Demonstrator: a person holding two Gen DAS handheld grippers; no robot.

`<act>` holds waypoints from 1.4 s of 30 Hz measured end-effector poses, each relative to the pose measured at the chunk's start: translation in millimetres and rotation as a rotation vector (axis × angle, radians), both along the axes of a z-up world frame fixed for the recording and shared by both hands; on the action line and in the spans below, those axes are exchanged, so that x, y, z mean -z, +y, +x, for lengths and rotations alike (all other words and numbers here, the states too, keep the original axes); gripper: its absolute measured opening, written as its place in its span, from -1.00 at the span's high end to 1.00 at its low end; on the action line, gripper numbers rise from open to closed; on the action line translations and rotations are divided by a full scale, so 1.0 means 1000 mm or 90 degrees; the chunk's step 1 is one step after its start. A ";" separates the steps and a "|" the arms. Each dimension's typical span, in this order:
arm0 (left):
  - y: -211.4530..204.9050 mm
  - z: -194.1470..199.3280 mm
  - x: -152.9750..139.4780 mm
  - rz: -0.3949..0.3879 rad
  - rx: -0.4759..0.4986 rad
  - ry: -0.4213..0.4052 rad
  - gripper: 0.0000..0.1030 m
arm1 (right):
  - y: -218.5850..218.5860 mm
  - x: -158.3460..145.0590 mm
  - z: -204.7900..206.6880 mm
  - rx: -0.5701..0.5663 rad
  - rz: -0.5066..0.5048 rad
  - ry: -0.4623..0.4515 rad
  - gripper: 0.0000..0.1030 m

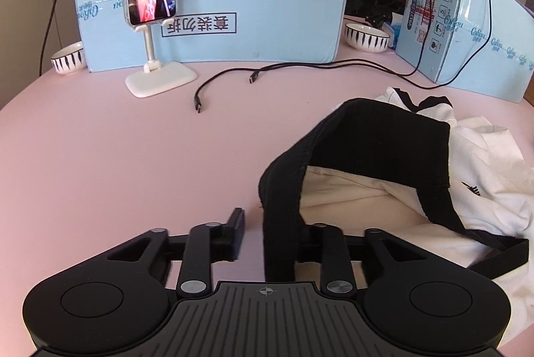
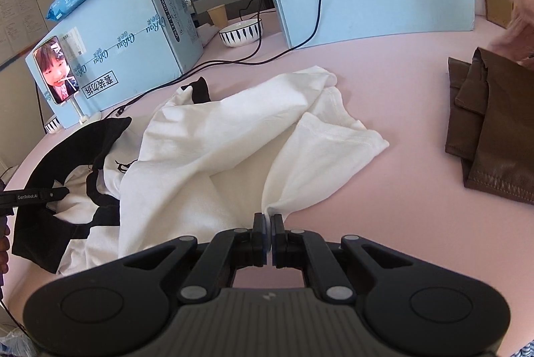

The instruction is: Fold clothes

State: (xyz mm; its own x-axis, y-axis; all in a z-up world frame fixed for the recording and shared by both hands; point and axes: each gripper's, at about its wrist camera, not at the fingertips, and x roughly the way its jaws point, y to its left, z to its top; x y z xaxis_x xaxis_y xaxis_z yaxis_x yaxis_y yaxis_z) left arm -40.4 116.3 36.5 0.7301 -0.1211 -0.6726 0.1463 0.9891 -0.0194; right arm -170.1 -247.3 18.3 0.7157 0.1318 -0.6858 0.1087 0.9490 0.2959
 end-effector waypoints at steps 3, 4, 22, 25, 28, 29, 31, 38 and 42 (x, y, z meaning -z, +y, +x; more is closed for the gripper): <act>0.004 -0.004 -0.009 0.006 -0.006 -0.010 -0.56 | 0.001 -0.002 0.005 -0.005 -0.004 0.004 0.72; 0.005 -0.005 -0.012 0.007 -0.007 -0.016 -0.64 | -0.001 -0.005 0.004 -0.002 -0.008 -0.005 0.50; -0.064 0.035 -0.032 0.149 0.167 -0.083 -0.93 | -0.056 -0.057 0.105 -0.100 -0.115 -0.103 -0.53; -0.065 0.044 -0.024 0.144 0.179 -0.080 -0.93 | -0.042 -0.041 0.142 -0.110 -0.186 -0.094 -0.47; -0.064 0.056 -0.017 0.157 0.171 -0.074 -0.93 | -0.034 -0.027 0.162 -0.125 -0.237 -0.082 -0.46; -0.062 0.060 -0.015 0.153 0.170 -0.066 -0.93 | -0.033 -0.023 0.166 -0.126 -0.246 -0.080 -0.46; -0.059 0.070 -0.012 0.135 0.174 -0.040 -0.93 | -0.033 -0.015 0.173 -0.116 -0.256 -0.082 -0.47; -0.063 0.078 -0.002 0.113 0.190 0.005 -0.57 | -0.065 0.003 0.204 -0.093 -0.061 -0.013 -0.31; -0.068 0.077 0.002 0.110 0.189 0.009 0.21 | -0.076 0.008 0.216 -0.088 -0.001 0.023 0.08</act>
